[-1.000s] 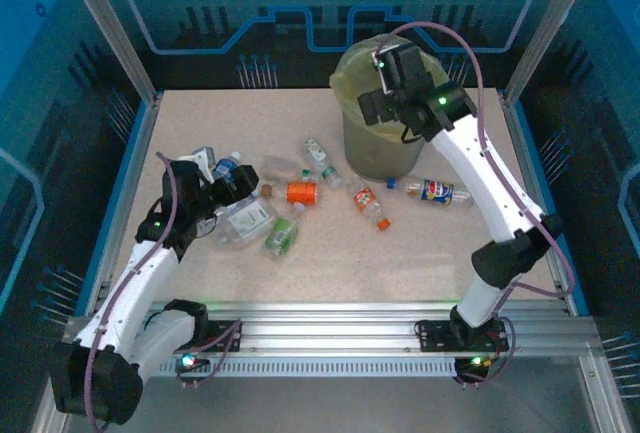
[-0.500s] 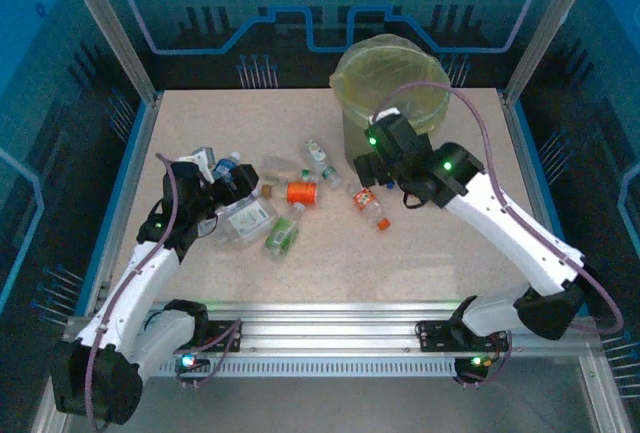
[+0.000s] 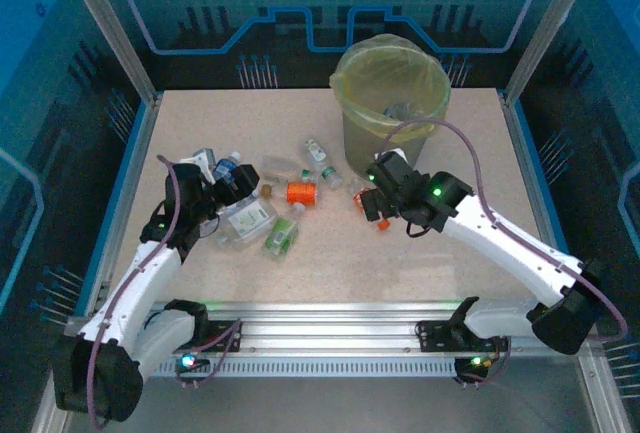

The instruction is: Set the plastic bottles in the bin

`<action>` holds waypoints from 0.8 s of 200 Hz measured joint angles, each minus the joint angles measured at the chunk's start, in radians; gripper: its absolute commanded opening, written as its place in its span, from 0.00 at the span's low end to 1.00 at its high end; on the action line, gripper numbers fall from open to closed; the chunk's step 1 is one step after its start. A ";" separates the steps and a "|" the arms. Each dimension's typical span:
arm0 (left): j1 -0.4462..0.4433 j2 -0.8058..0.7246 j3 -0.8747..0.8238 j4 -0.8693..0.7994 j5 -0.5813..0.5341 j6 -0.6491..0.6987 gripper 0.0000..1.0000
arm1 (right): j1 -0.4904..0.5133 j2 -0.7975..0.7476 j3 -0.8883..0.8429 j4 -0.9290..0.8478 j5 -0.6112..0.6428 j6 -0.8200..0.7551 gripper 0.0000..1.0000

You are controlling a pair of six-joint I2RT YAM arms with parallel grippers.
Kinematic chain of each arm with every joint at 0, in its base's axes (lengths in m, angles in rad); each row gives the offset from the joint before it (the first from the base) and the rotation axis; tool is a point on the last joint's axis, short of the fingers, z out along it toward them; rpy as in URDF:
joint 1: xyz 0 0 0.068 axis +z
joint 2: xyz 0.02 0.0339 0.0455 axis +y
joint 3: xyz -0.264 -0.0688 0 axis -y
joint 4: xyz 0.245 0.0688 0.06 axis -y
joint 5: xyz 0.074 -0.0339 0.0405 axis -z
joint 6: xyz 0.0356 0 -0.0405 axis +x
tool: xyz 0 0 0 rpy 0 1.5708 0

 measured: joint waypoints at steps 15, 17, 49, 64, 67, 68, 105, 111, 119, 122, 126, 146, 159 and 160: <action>0.000 0.010 0.000 0.004 0.003 -0.001 0.99 | 0.000 0.025 -0.021 0.015 -0.006 0.003 1.00; 0.000 0.011 0.000 0.005 0.003 -0.001 0.99 | 0.000 0.028 -0.022 0.017 -0.006 0.003 1.00; 0.000 0.015 0.000 0.015 0.006 -0.001 0.99 | 0.000 0.109 -0.027 0.048 -0.017 0.002 1.00; 0.000 0.015 -0.001 0.017 0.006 -0.001 0.99 | 0.000 0.154 -0.027 0.063 -0.020 -0.002 1.00; 0.000 0.015 -0.001 0.017 0.006 -0.001 0.99 | 0.000 0.163 -0.027 0.065 -0.020 -0.003 1.00; 0.000 0.015 -0.001 0.017 0.006 -0.001 0.99 | 0.000 0.165 -0.027 0.066 -0.020 -0.003 1.00; 0.000 0.015 -0.001 0.017 0.006 -0.001 0.99 | 0.000 0.259 -0.026 0.100 -0.024 -0.026 1.00; 0.000 0.015 -0.001 0.017 0.006 -0.001 0.99 | 0.000 0.271 -0.026 0.106 -0.025 -0.030 0.99; 0.000 0.015 -0.001 0.017 0.006 -0.001 0.99 | 0.000 0.285 -0.026 0.113 -0.029 -0.037 0.99; 0.000 0.015 -0.001 0.016 0.006 -0.001 0.99 | 0.000 0.290 -0.026 0.116 -0.031 -0.039 0.99; 0.000 0.015 -0.001 0.017 0.006 -0.001 0.99 | 0.000 0.296 -0.026 0.120 -0.033 -0.041 0.99; 0.000 0.015 -0.001 0.016 0.006 -0.001 0.99 | -0.003 0.329 -0.026 0.145 -0.045 -0.059 0.95; 0.000 0.015 -0.001 0.017 0.006 -0.001 0.99 | -0.010 0.352 -0.026 0.161 -0.054 -0.071 0.92; 0.000 0.015 -0.001 0.017 0.006 -0.001 0.99 | -0.011 0.355 -0.026 0.162 -0.056 -0.074 0.92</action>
